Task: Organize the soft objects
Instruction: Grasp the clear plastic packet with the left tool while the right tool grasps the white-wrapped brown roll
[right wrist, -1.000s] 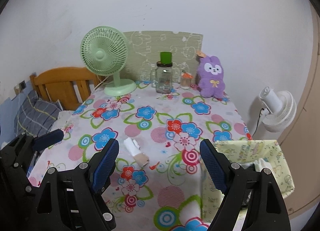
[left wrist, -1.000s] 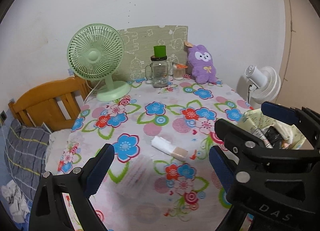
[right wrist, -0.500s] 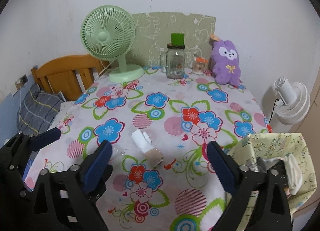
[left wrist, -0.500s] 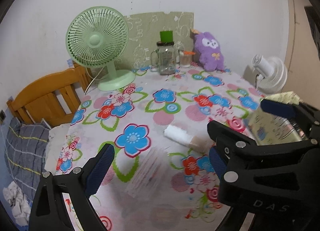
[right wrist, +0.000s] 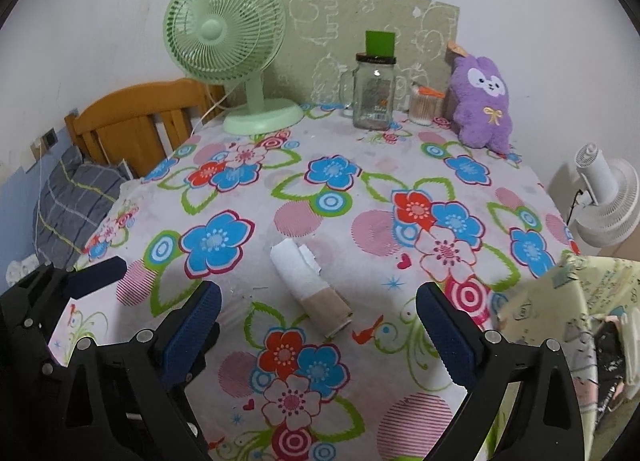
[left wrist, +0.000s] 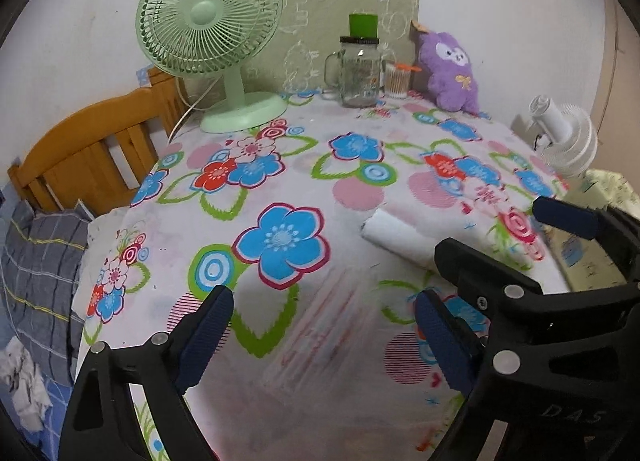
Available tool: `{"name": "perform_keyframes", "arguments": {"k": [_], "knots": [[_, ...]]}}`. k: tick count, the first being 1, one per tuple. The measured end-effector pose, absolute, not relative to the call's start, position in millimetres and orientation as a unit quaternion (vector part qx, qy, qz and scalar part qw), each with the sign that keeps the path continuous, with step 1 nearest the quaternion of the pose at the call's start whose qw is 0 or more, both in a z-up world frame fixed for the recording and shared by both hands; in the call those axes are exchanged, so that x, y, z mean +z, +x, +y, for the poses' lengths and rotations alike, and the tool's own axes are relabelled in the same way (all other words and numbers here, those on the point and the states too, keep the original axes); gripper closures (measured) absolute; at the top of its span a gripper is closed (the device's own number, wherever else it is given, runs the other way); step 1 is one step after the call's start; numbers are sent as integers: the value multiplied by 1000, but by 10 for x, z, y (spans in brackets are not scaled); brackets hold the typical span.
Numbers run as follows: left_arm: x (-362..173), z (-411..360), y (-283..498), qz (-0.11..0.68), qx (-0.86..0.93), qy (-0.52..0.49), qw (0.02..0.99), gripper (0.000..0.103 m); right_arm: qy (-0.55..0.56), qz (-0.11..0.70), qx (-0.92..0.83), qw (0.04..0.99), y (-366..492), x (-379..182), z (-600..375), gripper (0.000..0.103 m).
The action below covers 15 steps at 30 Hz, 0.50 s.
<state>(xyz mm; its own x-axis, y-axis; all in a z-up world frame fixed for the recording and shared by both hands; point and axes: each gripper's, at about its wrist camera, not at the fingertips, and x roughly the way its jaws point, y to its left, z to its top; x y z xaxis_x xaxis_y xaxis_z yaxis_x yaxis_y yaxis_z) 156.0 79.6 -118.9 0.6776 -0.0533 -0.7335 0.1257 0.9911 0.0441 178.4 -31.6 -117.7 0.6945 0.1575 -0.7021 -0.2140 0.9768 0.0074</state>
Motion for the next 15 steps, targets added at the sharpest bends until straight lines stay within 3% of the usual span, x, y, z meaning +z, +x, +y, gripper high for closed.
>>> {"name": "perform_keyframes", "arguments": {"k": [15], "knots": [[-1524, 785, 1764, 427, -41, 79, 900, 27, -49, 416, 115, 901, 2080, -1570, -211, 4]]}}
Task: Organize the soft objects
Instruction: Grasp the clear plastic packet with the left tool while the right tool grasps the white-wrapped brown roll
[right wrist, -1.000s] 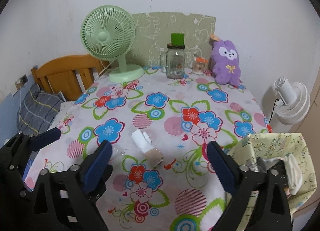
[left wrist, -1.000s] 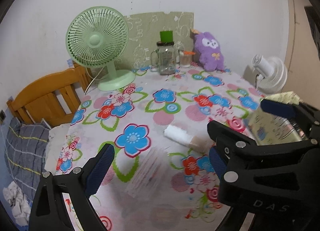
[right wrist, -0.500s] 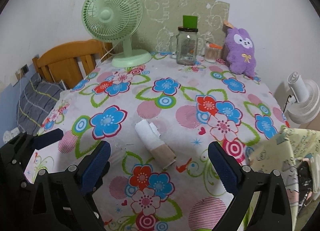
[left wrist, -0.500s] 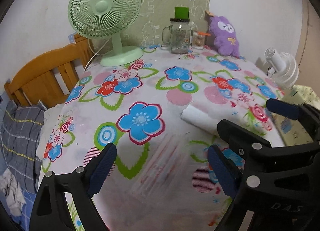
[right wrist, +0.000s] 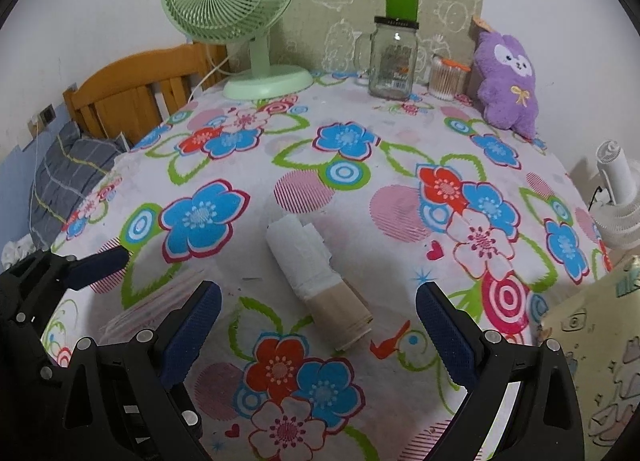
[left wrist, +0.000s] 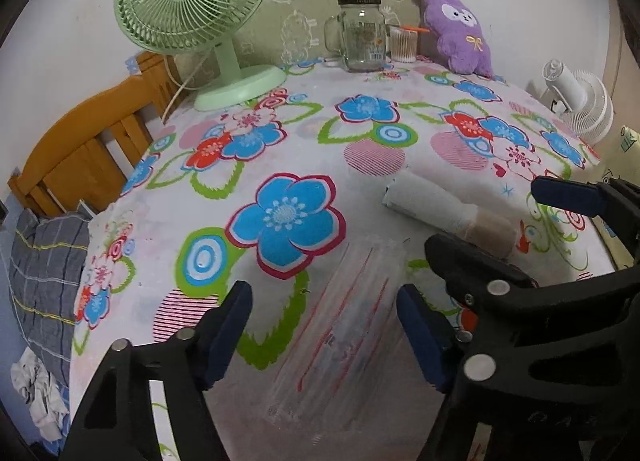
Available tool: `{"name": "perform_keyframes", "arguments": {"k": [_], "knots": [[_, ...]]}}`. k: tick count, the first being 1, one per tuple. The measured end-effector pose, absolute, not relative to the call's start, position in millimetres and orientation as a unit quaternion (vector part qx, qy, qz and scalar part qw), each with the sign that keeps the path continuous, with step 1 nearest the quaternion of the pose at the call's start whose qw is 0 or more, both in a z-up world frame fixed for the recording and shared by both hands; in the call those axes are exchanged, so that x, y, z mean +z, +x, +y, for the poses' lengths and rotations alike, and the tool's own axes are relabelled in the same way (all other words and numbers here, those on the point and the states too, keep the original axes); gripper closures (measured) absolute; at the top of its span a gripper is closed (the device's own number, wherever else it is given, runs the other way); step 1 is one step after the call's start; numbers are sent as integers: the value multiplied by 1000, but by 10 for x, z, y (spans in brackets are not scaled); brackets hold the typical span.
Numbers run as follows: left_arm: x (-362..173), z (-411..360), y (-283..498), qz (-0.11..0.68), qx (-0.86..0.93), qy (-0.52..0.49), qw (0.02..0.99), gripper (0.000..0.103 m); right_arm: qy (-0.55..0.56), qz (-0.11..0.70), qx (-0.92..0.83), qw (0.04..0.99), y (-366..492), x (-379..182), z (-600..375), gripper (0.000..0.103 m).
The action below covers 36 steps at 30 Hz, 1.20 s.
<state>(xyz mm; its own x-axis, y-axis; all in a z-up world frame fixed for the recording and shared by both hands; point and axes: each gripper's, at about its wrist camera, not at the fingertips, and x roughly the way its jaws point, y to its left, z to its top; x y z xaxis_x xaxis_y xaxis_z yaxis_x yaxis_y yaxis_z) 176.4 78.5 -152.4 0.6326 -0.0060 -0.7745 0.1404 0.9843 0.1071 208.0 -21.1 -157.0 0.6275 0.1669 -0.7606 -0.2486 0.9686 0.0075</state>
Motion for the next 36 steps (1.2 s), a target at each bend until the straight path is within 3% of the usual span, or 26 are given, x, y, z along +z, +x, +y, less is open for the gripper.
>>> {"name": "perform_keyframes", "arguments": {"k": [3, 7, 9, 16, 18, 22, 29, 31, 32, 36], "knots": [[-1527, 786, 1779, 425, -46, 75, 901, 32, -44, 422, 117, 898, 2130, -1600, -223, 4], [-1527, 806, 1812, 429, -68, 51, 899, 55, -42, 424, 119, 897, 2180, -1606, -219, 4], [-1526, 795, 1812, 431, -77, 45, 898, 62, -44, 424, 120, 896, 2202, -1605, -210, 4], [-1519, 749, 1801, 427, -75, 59, 899, 66, -46, 433, 117, 893, 2271, -1661, -180, 4], [-1520, 753, 1802, 427, -74, 58, 899, 66, -38, 442, 119, 888, 2301, -1695, -189, 13], [-1524, 760, 1830, 428, -67, 54, 899, 66, -12, 459, 116, 881, 2347, -1756, -225, 19], [-1526, 736, 1851, 431, -53, 52, 899, 65, -4, 460, 135, 877, 2345, -1747, -190, 39], [-1526, 725, 1846, 430, -50, 55, 900, 65, -5, 461, 127, 878, 2335, -1742, -204, 52], [-1525, 736, 1849, 431, -48, 52, 899, 65, -13, 461, 117, 880, 2335, -1744, -215, 67], [-1522, 730, 1842, 432, -44, 52, 899, 66, -26, 459, 113, 881, 2316, -1748, -226, 73]]}}
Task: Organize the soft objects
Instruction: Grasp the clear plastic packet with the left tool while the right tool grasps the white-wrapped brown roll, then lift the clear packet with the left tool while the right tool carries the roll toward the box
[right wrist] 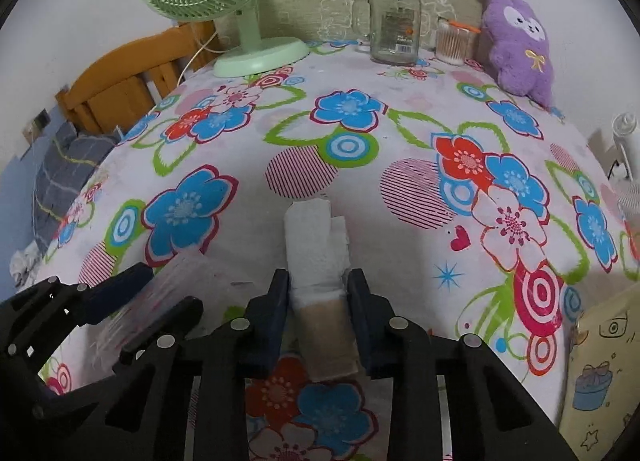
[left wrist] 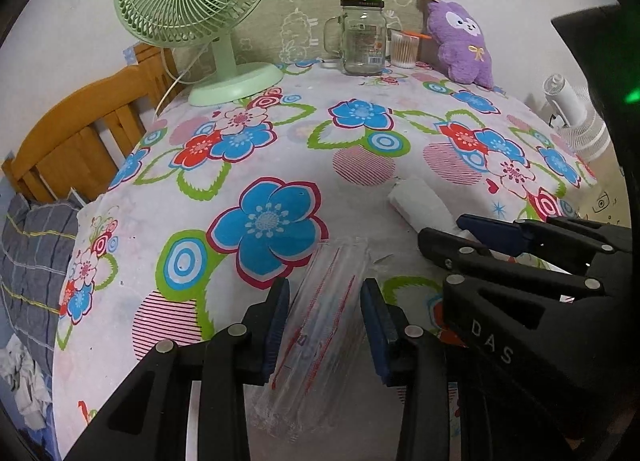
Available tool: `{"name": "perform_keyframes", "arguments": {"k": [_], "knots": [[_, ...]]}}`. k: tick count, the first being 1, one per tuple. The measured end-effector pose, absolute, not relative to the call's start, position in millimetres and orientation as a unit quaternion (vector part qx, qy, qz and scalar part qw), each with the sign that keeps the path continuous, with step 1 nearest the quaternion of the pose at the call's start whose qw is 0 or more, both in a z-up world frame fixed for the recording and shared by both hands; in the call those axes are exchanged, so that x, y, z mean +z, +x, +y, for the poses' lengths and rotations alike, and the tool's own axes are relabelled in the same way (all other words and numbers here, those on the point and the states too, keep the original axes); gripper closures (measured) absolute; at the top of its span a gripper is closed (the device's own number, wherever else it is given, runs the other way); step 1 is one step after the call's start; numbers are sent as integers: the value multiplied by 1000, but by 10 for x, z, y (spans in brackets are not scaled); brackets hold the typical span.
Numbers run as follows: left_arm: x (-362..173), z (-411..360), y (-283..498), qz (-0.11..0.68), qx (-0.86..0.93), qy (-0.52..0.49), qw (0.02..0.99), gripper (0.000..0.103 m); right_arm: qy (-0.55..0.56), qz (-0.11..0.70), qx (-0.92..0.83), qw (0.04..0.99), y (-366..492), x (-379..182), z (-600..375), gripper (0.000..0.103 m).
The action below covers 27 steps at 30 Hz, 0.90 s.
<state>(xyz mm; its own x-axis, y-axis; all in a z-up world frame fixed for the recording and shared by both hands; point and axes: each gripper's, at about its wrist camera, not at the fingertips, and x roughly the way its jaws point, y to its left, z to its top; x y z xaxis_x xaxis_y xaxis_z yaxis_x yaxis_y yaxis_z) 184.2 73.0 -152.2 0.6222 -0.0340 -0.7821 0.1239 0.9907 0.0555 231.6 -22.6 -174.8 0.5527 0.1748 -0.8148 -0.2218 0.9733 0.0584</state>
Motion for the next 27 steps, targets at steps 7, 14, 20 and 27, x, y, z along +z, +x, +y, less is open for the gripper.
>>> {"name": "perform_keyframes", "arguments": {"k": [7, 14, 20, 27], "knots": [[-1491, 692, 1787, 431, -41, 54, 900, 72, -15, 463, 119, 878, 2242, -1719, -269, 81], [-1426, 589, 1680, 426, -49, 49, 902, 86, -18, 453, 119, 883, 2073, -1601, -315, 83], [-1340, 503, 1552, 414, -55, 49, 907, 88, -19, 439, 116, 891, 1885, -1459, -377, 84], [-1192, 400, 1375, 397, -59, 52, 914, 88, -18, 420, 113, 900, 1662, -1272, -460, 84]]}}
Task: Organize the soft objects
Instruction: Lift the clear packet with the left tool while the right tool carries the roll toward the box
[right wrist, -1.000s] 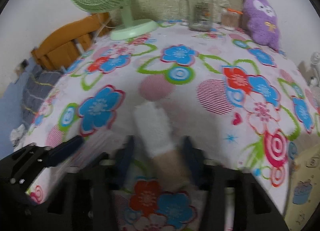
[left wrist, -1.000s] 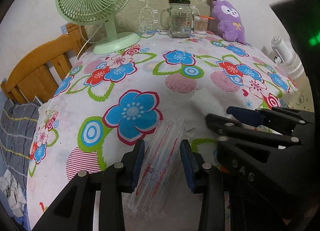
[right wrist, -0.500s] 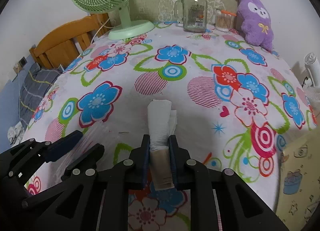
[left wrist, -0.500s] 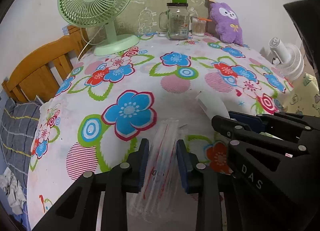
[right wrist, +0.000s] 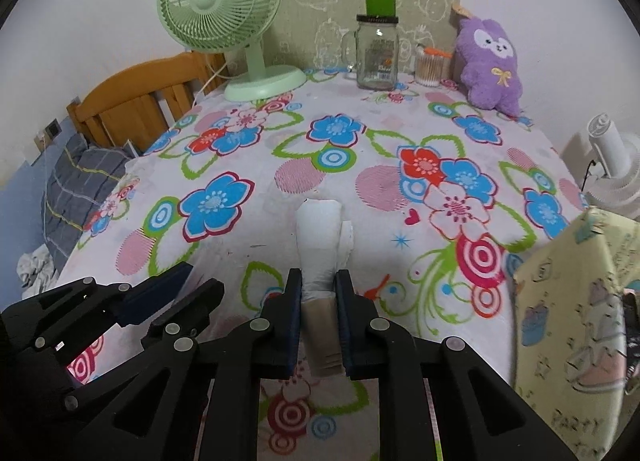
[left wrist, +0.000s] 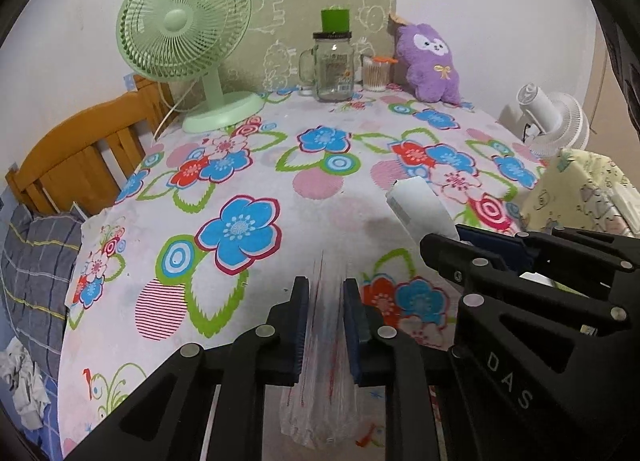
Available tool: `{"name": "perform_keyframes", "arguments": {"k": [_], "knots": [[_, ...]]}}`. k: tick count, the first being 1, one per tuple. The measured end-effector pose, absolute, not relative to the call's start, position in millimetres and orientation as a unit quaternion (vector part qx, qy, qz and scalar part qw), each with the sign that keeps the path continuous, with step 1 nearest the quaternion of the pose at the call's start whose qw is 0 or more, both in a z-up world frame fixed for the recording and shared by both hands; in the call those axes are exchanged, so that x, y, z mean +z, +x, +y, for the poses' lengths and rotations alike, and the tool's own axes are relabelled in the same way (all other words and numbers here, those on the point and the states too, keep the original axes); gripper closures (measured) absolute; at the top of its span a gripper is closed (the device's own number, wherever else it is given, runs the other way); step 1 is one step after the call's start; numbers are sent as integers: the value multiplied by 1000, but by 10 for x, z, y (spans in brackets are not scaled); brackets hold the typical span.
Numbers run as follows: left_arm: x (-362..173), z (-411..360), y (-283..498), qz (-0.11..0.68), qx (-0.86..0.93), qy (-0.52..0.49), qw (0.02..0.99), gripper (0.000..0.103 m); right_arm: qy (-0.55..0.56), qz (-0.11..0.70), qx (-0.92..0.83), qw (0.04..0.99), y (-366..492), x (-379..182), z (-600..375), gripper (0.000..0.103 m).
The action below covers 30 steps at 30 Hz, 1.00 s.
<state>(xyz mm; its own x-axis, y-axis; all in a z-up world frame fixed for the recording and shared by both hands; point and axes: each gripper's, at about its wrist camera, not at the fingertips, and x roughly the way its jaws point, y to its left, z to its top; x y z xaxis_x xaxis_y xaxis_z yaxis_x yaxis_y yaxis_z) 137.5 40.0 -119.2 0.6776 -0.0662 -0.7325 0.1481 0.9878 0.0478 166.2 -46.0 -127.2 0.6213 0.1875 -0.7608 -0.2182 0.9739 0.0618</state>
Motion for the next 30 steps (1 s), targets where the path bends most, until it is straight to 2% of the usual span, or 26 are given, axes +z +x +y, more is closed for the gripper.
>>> {"name": "perform_keyframes", "arguments": {"k": [30], "knots": [[-294, -311, 795, 309, -91, 72, 944, 88, -12, 334, 84, 939, 950, -299, -1116, 84]]}}
